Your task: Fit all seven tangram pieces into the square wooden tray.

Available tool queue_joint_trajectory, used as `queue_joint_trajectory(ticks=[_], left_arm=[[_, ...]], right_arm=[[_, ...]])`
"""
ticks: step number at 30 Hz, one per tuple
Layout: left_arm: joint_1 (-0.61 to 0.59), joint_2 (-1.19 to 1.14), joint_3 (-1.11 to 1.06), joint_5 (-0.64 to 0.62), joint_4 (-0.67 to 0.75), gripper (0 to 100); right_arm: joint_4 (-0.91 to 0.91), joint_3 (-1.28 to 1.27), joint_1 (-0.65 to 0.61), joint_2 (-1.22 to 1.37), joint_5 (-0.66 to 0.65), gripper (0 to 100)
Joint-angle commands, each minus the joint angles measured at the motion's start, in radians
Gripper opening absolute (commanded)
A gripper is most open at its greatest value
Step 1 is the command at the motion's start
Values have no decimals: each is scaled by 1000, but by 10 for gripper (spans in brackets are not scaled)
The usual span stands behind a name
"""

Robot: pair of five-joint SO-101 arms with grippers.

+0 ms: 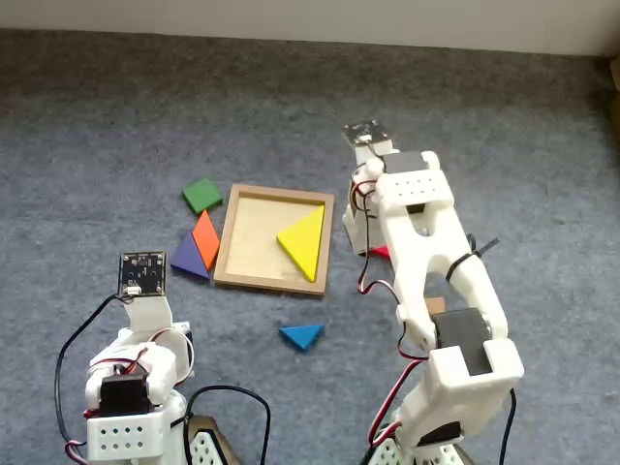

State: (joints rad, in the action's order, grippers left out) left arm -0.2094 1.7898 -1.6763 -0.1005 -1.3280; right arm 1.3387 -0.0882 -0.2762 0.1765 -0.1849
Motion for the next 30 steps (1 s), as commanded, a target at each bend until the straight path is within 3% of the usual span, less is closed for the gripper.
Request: queue_joint_trajectory(ticks=[1, 13, 24, 30], left_arm=[[-8, 13, -21, 6, -5, 7], [-8, 13, -21, 6, -5, 7], [-8, 13, -21, 6, -5, 7], [-8, 13, -21, 6, -5, 7]], right_arm=[[2, 44, -7, -15, -12, 242], [1, 44, -7, -10, -20, 242], [-130, -65, -12, -13, -83, 247], [-128, -64, -5, -12, -84, 375]])
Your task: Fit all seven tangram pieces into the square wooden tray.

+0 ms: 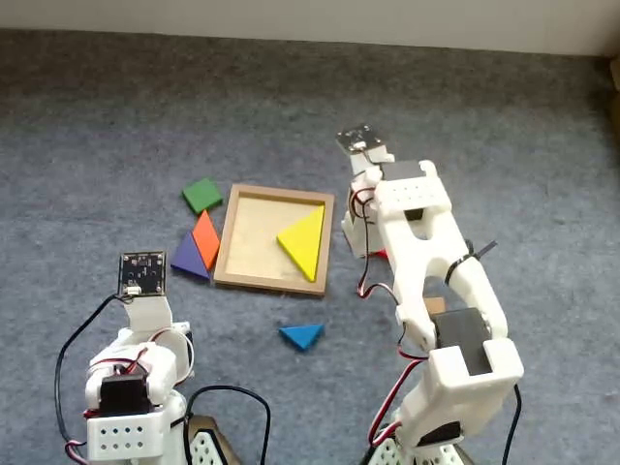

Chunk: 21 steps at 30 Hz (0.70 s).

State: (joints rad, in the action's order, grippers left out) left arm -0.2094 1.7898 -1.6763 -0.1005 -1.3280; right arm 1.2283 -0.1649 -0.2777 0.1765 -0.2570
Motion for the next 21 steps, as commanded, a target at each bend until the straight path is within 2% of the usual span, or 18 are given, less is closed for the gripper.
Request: queue_joint_trajectory(ticks=[1, 5, 13, 17, 21], left_arm=[[-8, 13, -21, 6, -5, 7], [-8, 13, -21, 6, -5, 7], [-8, 13, -21, 6, -5, 7], [-8, 13, -21, 6, -5, 7], [-8, 13, -21, 6, -5, 7]], right_arm=[[-21, 13, -4, -10, -15, 385], [-24, 21, -5, -10, -84, 386], [-27, 165, -10, 116, -80, 389], [-24, 231, -10, 206, -35, 389], [25, 286, -12, 239, -23, 389]])
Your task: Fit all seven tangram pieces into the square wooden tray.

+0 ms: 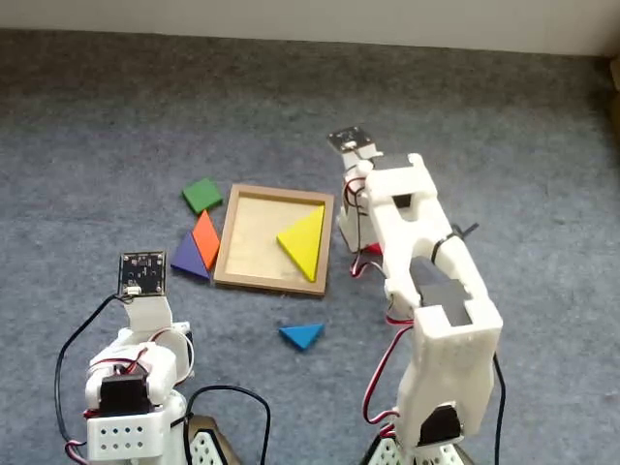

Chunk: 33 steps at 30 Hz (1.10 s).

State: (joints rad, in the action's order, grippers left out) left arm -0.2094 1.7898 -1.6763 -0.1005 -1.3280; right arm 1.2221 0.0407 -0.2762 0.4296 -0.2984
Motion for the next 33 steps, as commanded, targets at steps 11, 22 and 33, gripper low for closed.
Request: queue_joint_trajectory(ticks=[11, 22, 33], left_arm=[[-8, 13, -21, 6, -5, 7], [-8, 13, -21, 6, -5, 7], [-8, 13, -21, 6, -5, 7]], right_arm=[[-45, 87, -15, -7, 37, 388], [5, 97, -21, 119, 31, 382], [13, 90, -18, 91, 29, 283]])
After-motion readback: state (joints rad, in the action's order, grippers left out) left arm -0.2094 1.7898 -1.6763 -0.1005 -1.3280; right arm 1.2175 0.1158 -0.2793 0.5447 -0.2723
